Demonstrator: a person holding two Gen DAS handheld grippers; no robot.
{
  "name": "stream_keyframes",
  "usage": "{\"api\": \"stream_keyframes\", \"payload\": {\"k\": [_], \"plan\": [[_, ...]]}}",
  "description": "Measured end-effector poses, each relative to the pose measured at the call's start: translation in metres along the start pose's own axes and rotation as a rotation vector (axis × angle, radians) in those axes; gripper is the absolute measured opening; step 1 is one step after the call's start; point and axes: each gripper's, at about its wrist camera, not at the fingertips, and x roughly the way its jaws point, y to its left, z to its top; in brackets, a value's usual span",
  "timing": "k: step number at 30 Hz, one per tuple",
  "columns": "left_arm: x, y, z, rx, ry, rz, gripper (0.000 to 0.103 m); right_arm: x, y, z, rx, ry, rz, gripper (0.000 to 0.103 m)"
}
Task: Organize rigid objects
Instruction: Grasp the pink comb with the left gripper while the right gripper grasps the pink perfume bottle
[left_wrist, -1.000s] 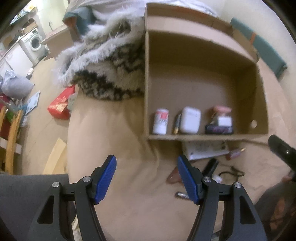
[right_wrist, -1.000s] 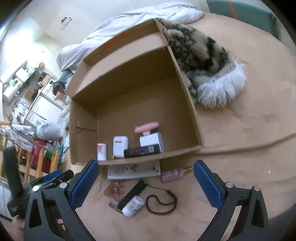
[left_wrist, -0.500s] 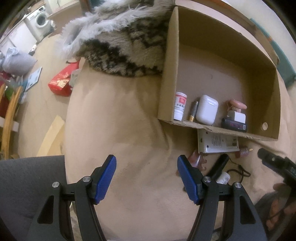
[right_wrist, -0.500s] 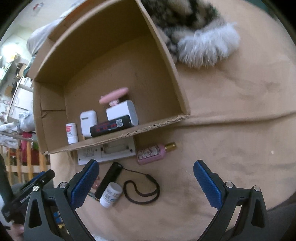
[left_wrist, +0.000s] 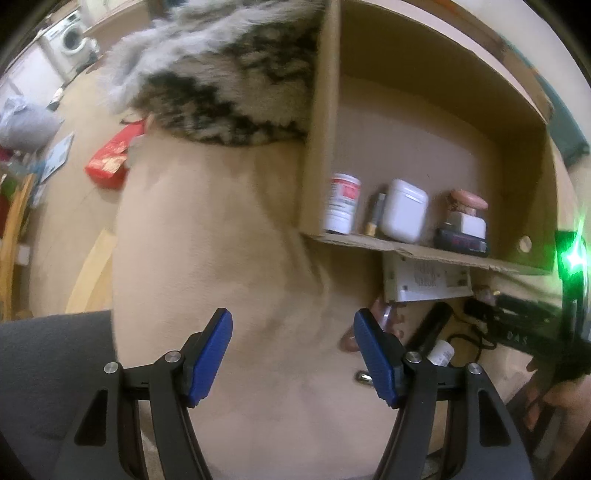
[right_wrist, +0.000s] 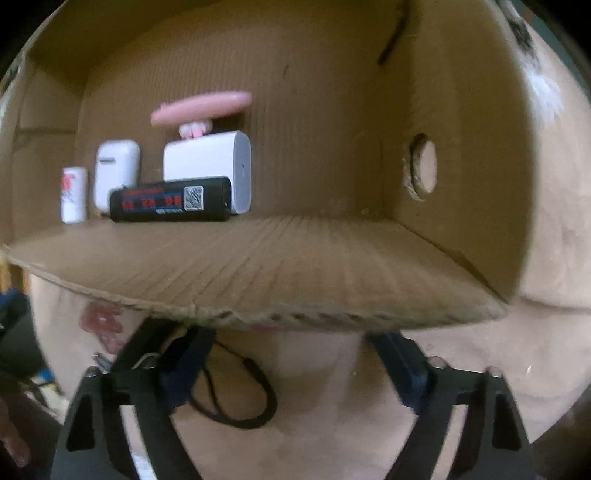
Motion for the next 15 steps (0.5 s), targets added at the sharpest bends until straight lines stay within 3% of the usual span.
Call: {"api": "stream_keyframes", "payload": {"k": [1,2,7,11,15], "plan": [[0.006,-0.006,0.0,0.026,0.02,-0.003,0.065,-0.002,0.001,0.001,-0.002,-0.014,0.009,0.069],[0.012,-0.012,0.001,0.05,0.037,-0.005,0.065,-0.003,0.001,0.001,0.001,-0.015,0.029,0.066],[0.033,-0.047,0.002,0.185,0.077,0.007,0.065,-0.01,-0.002,-0.003,0.013,-0.044,0.066,0.065],[0.059,-0.062,0.002,0.209,0.148,-0.027,0.065,-0.014,-0.013,-0.008,0.037,-0.057,0.081,0.065],[0.077,-0.07,0.005,0.221,0.155,-0.014,0.066,-0.015,-0.013,-0.008,0.037,-0.059,0.075,0.065]]}}
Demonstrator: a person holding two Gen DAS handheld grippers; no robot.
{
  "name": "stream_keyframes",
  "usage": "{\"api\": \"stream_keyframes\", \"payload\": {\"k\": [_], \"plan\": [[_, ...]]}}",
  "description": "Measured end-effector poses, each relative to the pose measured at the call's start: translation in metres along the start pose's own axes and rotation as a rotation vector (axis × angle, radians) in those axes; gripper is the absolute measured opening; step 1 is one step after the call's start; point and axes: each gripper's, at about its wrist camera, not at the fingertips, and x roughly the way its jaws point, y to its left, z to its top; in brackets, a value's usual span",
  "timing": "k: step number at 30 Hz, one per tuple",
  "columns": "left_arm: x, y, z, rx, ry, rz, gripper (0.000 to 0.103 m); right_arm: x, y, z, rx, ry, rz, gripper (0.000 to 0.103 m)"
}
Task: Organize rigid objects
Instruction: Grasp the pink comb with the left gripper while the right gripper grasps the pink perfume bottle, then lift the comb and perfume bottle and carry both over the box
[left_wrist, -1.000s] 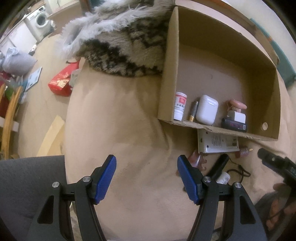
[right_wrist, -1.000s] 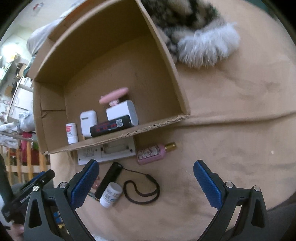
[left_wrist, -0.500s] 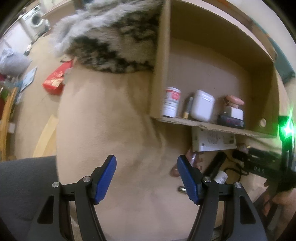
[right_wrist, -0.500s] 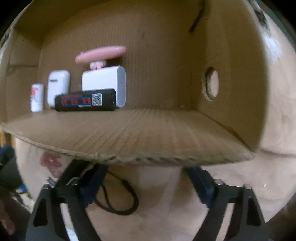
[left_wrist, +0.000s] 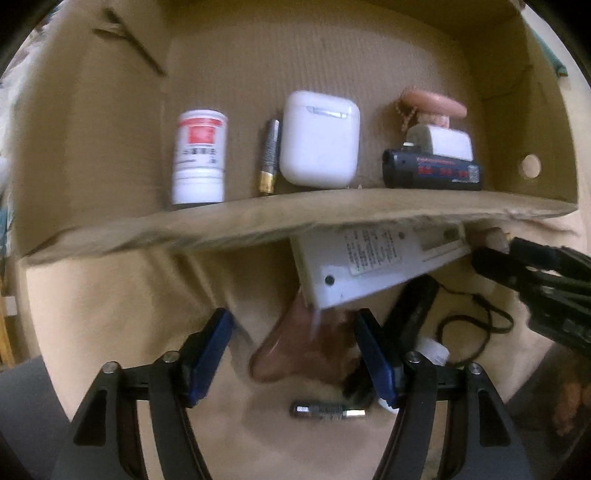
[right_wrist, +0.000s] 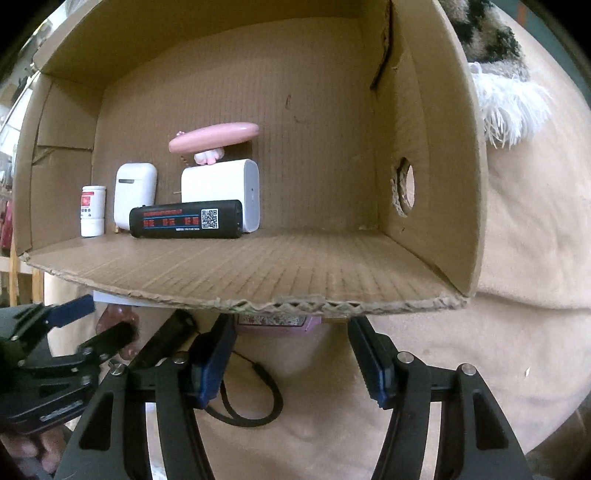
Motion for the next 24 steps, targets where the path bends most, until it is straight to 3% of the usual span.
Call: {"api": "stream_keyframes", "payload": {"k": [2,4,6,9,17,24], "plan": [[0.003,-0.004,0.002,0.017,0.006,0.02,0.067,-0.003,0.002,0.003,0.005,-0.005,0.003,0.065],[0.002,-0.003,0.003,0.014,0.012,0.023,0.059,-0.007,-0.001,0.005,0.01,-0.009,0.008,0.065],[-0.001,-0.002,0.002,0.019,0.01,0.032,0.043,-0.011,-0.001,0.005,0.01,-0.01,0.013,0.065],[-0.005,0.002,-0.002,0.011,0.001,0.033,0.032,-0.015,0.001,0.004,0.001,-0.01,0.016,0.065],[-0.021,0.029,-0.019,-0.051,-0.014,0.052,0.03,-0.024,0.005,-0.005,-0.005,-0.022,0.043,0.065],[-0.045,0.057,-0.04,-0.146,-0.072,0.1,0.03,-0.042,-0.001,-0.025,0.035,-0.047,0.101,0.065]]}}
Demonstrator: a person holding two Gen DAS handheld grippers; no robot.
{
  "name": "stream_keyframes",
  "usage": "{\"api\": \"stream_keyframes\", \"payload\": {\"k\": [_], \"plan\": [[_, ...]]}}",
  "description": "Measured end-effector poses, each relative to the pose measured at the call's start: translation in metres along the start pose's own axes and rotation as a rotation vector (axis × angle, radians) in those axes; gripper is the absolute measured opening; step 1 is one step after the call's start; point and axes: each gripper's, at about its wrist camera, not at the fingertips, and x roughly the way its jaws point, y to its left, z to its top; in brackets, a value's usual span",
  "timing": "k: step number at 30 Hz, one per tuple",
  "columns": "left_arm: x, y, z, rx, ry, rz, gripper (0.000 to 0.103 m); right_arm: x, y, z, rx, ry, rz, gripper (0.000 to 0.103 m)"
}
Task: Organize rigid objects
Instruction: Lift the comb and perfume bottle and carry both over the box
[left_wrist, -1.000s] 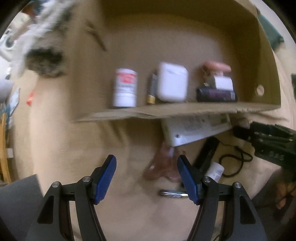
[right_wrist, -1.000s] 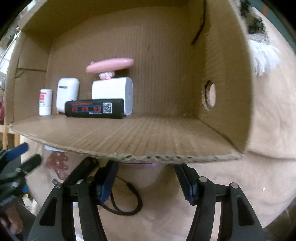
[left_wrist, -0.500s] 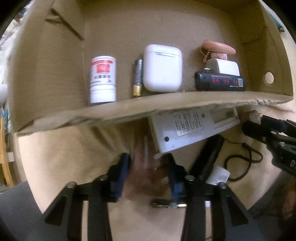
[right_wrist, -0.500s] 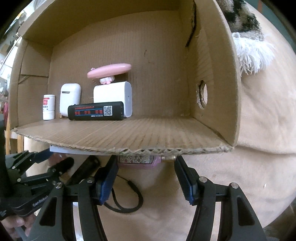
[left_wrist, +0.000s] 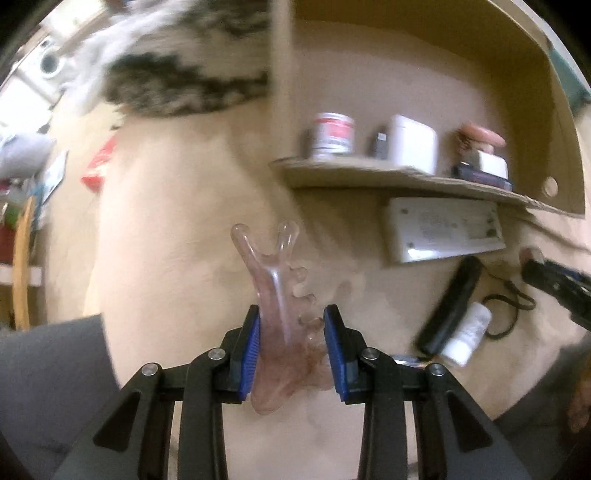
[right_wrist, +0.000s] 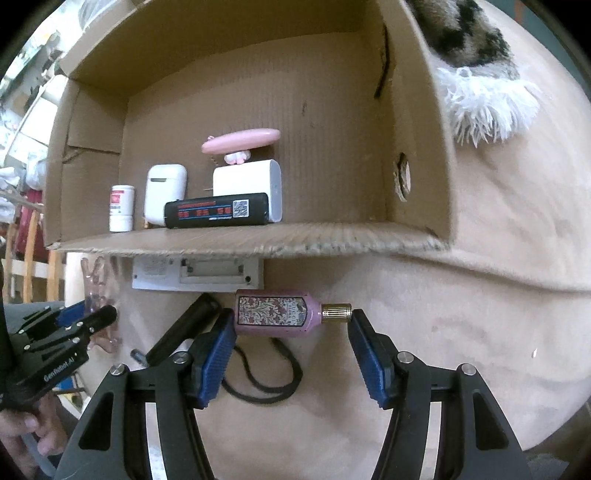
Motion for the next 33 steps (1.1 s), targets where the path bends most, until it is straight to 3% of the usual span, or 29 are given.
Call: {"api": "stream_keyframes", "payload": {"k": [3,5,12,16,24,33], "plan": [[-0.008,0.016,-0.003,-0.06,-0.015,-0.002,0.03,-0.007,-0.003,-0.012,0.053,-0.01,0.056,0.065],[-0.02,0.007,-0.007,-0.07,-0.055,0.01,0.03,-0.017,0.0,-0.02,0.048,-0.048,0.07,0.065],[-0.099,0.016,-0.019,-0.07,-0.27,0.023,0.03,-0.072,0.012,-0.039,0.02,-0.206,0.123,0.065],[-0.128,0.023,-0.01,-0.101,-0.35,-0.018,0.03,-0.114,0.022,-0.03,-0.033,-0.318,0.129,0.065],[-0.159,0.004,0.033,-0.077,-0.427,-0.049,0.03,-0.148,0.033,0.003,-0.083,-0.408,0.151,0.065],[-0.142,-0.016,0.075,-0.022,-0.418,-0.045,0.03,-0.126,0.034,0.042,-0.088,-0.411,0.14,0.065]]}}
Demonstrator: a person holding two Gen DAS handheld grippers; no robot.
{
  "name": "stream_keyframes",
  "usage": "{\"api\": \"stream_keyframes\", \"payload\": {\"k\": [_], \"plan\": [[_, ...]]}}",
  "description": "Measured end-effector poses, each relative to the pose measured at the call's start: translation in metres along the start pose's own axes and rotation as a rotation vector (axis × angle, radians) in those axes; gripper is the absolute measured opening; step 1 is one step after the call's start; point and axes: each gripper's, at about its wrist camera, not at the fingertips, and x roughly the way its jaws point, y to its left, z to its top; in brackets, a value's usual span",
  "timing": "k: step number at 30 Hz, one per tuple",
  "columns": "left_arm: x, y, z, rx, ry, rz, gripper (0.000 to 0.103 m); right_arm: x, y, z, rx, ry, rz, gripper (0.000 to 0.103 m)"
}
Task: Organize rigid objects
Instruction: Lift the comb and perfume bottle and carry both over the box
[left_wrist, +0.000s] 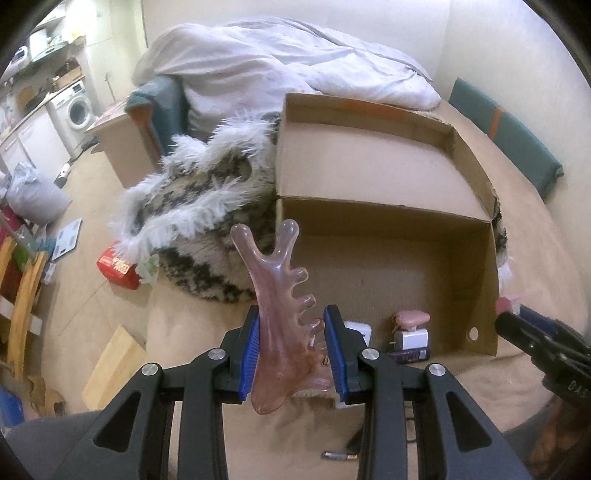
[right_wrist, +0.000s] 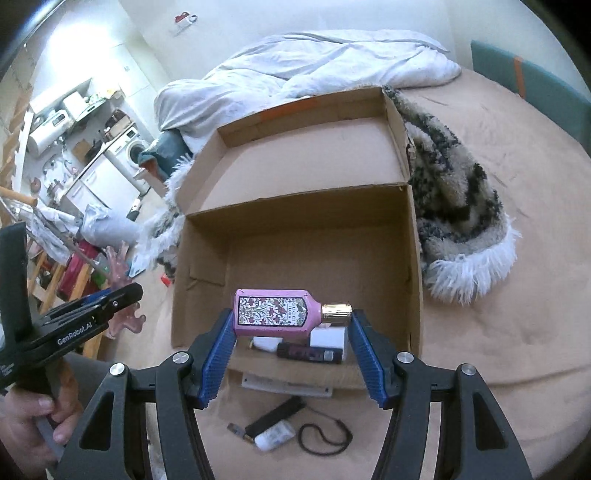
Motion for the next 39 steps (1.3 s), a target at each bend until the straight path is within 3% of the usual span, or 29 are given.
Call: {"api": "stream_keyframes", "payload": {"k": [16,24,39], "plan": [[0.069,-0.022,-0.006,0.041,0.032,0.01,0.03,0.069,-0.017,-0.013,0.016,0.067,-0.008,0.065],[0.085,-0.02,-0.011,0.033,0.04,0.007,0.03,0.087,-0.001,-0.015,-0.066,0.093,-0.061,0.065],[0.104,-0.026,-0.021,0.067,0.092,0.001,0.031,0.111,-0.009,-0.015,-0.02,0.159,-0.074,0.066]]}}
